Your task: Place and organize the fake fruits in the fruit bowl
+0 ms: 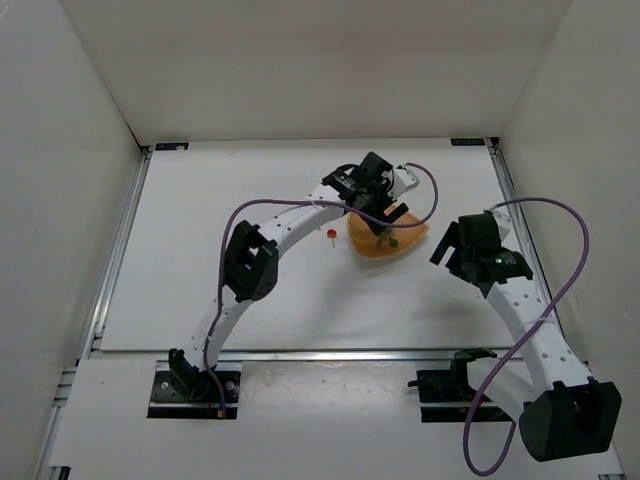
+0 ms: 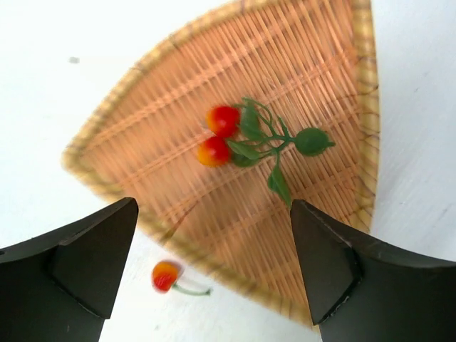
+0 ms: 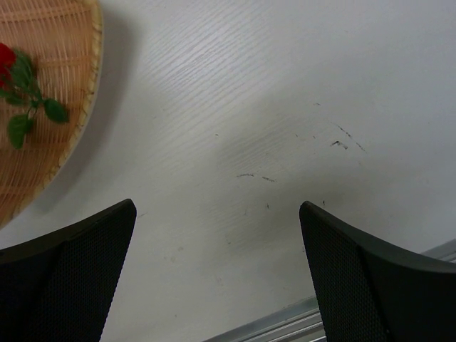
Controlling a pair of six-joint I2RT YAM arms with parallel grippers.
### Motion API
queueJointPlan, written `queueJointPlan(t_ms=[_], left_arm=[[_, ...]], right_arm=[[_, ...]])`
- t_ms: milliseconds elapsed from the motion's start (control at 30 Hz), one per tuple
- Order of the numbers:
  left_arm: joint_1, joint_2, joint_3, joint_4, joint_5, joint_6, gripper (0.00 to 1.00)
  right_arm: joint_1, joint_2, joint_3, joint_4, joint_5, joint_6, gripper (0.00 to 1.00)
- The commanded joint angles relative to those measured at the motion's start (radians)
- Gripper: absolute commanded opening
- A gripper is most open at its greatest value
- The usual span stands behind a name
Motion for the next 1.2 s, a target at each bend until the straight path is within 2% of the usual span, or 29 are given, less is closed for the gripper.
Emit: queueJointPlan(t_ms=[0, 100, 133, 233, 267, 300, 333, 367, 400, 433, 500, 700, 800, 1167], left_arm=[[-0.007, -0.199, -0.026, 0.022, -0.063, -0.032, 1.00], [0.030, -0.337, -0.101, 0.013, -0.172, -0.077, 1.00], [0.073, -0.415, -0.130, 0.013, -0.227, -0.086, 1.00], [0.162, -0.558, -0.298, 0.013, -0.299, -0.095, 1.00], [0.236, -0.583, -0.387, 0.013, -0.312, -0.107, 1.00], [0.277, -0.607, -0.430, 0.013, -0.312, -0.107, 1.00], [0.316, -0.630, -0.473, 0.013, -0.312, -0.124, 1.00], [0.393, -0.678, -0.553, 0.013, -0.321, -0.142, 1.00], [0.430, -0.702, -0.588, 0.013, -0.321, -0.143, 1.00], [0.467, -0.727, -0.621, 0.013, -0.309, -0.155, 1.00], [0.565, -0.798, -0.705, 0.013, -0.284, -0.164, 1.00], [0.731, -0.899, -0.874, 0.013, -0.195, -0.164, 1.00], [0.754, -0.908, -0.914, 0.013, -0.183, -0.164, 1.00], [0.782, -0.864, -0.937, 0.013, -0.146, -0.192, 1.00]], right_arm=[[0.050, -0.010, 0.065, 0.039, 0.019, -0.102, 1.00], [0.125, 0.047, 0.125, 0.069, 0.019, -0.173, 1.00], [0.175, 0.070, 0.146, 0.091, 0.019, -0.185, 1.00], [0.269, 0.223, 0.278, 0.146, 0.030, -0.222, 1.00], [0.339, 0.334, 0.327, 0.157, 0.030, -0.236, 1.00], [0.376, 0.398, 0.384, 0.157, 0.030, -0.265, 1.00], [0.442, 0.534, 0.447, 0.157, 0.021, -0.283, 1.00], [0.470, 0.603, 0.578, 0.157, 0.021, -0.300, 1.00], [0.516, 0.666, 0.643, 0.146, 0.021, -0.309, 0.95], [0.533, 0.781, 0.703, 0.137, 0.021, -0.322, 0.92], [0.557, 0.875, 0.841, 0.137, 0.001, -0.331, 0.88], [0.571, 1.228, 1.145, 0.036, 0.001, -0.288, 0.88], [0.571, 1.292, 1.228, 0.025, 0.013, -0.264, 0.85], [0.507, 1.322, 1.159, 0.016, -0.096, -0.216, 0.75]])
